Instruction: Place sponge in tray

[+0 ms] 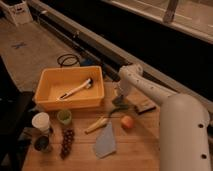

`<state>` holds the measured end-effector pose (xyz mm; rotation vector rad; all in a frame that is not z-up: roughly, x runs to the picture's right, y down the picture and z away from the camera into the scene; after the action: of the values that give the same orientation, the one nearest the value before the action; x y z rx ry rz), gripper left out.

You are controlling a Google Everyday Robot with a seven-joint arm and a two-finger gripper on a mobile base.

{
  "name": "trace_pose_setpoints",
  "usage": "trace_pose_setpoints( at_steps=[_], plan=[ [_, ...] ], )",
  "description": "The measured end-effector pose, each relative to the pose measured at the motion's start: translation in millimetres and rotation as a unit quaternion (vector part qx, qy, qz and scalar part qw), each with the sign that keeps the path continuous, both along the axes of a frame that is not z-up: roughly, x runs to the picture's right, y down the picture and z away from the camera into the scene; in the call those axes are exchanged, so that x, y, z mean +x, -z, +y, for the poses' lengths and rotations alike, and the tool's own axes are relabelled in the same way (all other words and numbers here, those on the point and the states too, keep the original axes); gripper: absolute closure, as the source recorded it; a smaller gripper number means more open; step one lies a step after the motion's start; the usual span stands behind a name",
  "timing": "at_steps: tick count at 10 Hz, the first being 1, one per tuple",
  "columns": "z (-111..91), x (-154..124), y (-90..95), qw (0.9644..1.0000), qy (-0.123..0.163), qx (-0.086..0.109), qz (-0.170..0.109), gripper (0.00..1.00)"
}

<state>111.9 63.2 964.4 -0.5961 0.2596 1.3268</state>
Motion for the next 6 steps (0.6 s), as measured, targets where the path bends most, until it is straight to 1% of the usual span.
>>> trace_pose_setpoints(
  at_steps=[1, 2, 3, 6],
  plan=[
    [0.1, 0.0, 0.0, 1.0, 0.0, 0.0, 0.0, 0.93],
    [0.5, 0.9, 0.1, 1.0, 0.0, 0.0, 0.001, 0.99],
    [-0.7, 1.6, 0.7, 1.0, 0.0, 0.001, 0.001, 1.0],
    [-0.6, 1.8, 0.6, 1.0, 0.001, 0.001, 0.002, 1.0]
  ],
)
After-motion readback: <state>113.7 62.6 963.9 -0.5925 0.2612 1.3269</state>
